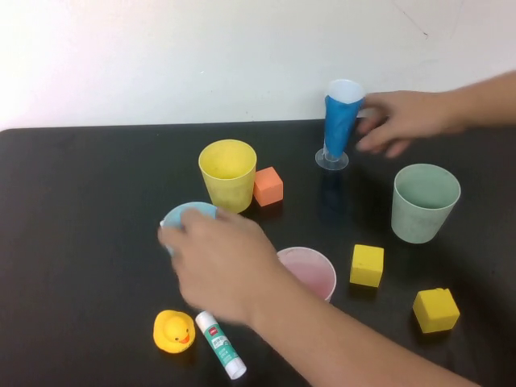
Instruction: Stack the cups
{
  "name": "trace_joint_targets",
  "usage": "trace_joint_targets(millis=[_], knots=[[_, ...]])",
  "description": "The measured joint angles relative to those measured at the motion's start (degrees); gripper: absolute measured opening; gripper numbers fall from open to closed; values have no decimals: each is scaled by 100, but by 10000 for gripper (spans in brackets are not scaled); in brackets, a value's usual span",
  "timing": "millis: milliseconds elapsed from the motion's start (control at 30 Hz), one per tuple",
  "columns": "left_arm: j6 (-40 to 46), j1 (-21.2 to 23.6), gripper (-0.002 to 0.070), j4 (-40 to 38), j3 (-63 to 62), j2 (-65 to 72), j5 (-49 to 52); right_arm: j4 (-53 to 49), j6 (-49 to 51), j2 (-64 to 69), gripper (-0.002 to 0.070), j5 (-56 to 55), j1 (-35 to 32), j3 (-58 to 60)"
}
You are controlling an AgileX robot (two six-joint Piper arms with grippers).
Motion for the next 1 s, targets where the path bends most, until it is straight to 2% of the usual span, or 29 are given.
trace_joint_targets(millis=[1000], knots=[[0, 0, -2, 0, 0, 0, 0, 0, 67, 0, -1, 0, 0, -9]])
